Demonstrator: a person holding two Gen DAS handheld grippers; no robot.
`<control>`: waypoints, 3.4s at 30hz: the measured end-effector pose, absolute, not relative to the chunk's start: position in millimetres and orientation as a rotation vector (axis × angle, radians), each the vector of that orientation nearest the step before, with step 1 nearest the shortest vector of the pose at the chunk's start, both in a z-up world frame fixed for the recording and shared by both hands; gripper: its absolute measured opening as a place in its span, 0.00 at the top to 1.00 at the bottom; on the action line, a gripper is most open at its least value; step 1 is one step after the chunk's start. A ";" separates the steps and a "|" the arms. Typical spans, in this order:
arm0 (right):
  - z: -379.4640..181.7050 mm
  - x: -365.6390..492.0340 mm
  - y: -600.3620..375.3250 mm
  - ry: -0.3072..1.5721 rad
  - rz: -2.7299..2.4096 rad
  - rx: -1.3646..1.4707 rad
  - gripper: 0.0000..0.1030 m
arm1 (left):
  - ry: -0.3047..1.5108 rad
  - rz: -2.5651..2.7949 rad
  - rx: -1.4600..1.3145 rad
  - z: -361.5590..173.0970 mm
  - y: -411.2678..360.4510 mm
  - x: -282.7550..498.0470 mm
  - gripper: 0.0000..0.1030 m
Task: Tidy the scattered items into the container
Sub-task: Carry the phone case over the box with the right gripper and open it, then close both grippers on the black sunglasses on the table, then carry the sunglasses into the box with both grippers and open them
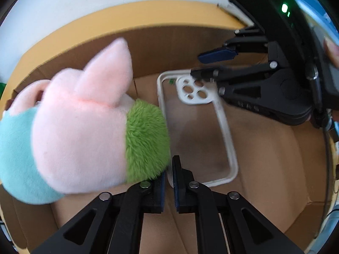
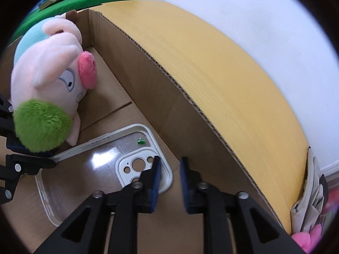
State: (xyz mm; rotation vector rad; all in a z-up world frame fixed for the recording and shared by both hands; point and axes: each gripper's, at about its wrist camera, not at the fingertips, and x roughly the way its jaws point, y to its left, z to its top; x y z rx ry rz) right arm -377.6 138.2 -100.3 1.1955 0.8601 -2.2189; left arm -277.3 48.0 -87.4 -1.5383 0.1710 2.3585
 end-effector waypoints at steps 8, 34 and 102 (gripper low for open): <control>-19.0 -265.5 197.8 0.607 -2.499 1.047 0.30 | 0.195 2.682 -1.088 0.9 35.0 -179.2 0.13; -19.7 -46.8 178.2 0.092 -2.799 1.030 0.24 | 0.069 2.811 -0.923 4.7 42.9 2.1 0.00; 30.0 -82.3 125.9 0.191 -2.721 0.794 0.44 | -0.148 2.490 -0.994 70.8 19.0 -81.1 0.40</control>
